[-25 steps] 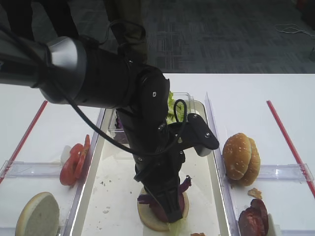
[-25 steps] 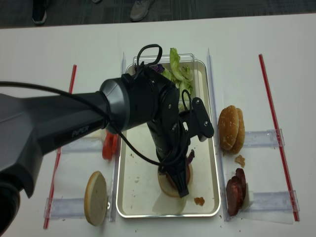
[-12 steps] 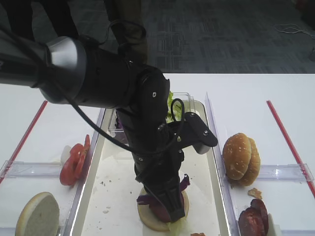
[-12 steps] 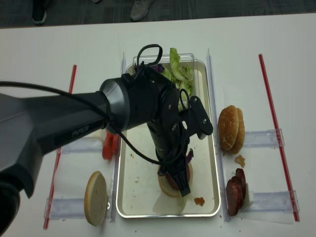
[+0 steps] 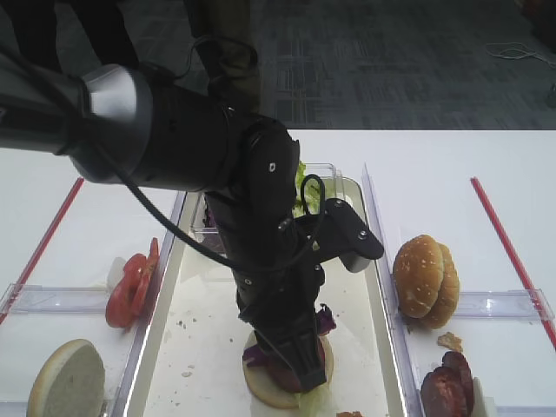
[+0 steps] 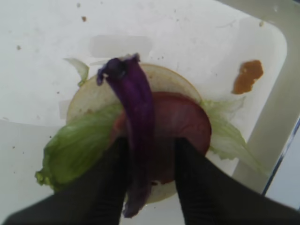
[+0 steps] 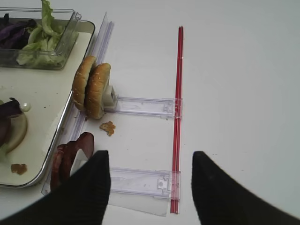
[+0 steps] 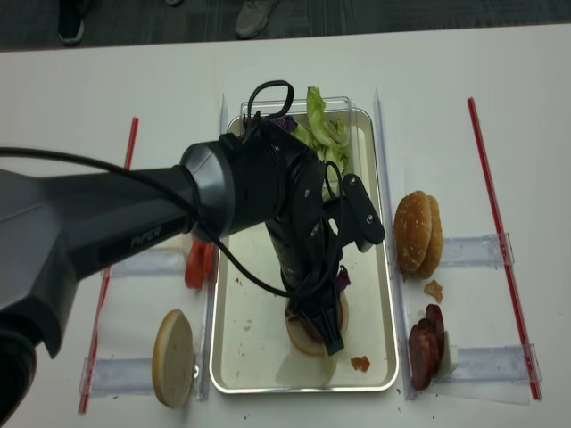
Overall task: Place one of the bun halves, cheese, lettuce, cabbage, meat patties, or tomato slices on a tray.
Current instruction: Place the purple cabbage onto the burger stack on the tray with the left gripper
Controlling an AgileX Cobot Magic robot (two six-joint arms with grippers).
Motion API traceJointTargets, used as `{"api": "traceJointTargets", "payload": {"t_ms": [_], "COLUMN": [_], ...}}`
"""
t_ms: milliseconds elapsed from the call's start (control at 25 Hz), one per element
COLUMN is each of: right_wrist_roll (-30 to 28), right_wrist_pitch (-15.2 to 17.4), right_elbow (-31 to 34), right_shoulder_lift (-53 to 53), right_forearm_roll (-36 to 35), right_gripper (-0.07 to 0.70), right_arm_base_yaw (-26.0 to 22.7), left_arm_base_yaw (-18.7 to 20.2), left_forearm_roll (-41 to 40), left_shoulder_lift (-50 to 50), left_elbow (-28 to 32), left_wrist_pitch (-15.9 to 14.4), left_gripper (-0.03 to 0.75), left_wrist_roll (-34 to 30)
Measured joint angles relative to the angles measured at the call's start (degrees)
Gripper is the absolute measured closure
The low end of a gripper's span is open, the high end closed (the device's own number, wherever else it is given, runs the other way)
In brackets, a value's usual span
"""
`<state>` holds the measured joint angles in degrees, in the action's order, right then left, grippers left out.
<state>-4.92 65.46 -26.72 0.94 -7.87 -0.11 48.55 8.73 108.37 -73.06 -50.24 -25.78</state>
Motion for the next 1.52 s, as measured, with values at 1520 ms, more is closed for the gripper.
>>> {"api": "traceJointTargets", "payload": {"t_ms": [1520], "right_wrist_roll": [0.0], "right_wrist_pitch": [0.0], "right_elbow": [0.0], "right_shoulder_lift": [0.0], "right_forearm_roll": [0.0], "right_gripper": [0.195], "right_arm_base_yaw": [0.0], "left_arm_base_yaw": [-2.07], "left_forearm_roll": [-4.04], "left_shoulder_lift": [0.0], "left_elbow": [-14.04], "left_wrist_pitch": [-14.13], "left_gripper": [0.306], "left_wrist_roll": [19.93]}}
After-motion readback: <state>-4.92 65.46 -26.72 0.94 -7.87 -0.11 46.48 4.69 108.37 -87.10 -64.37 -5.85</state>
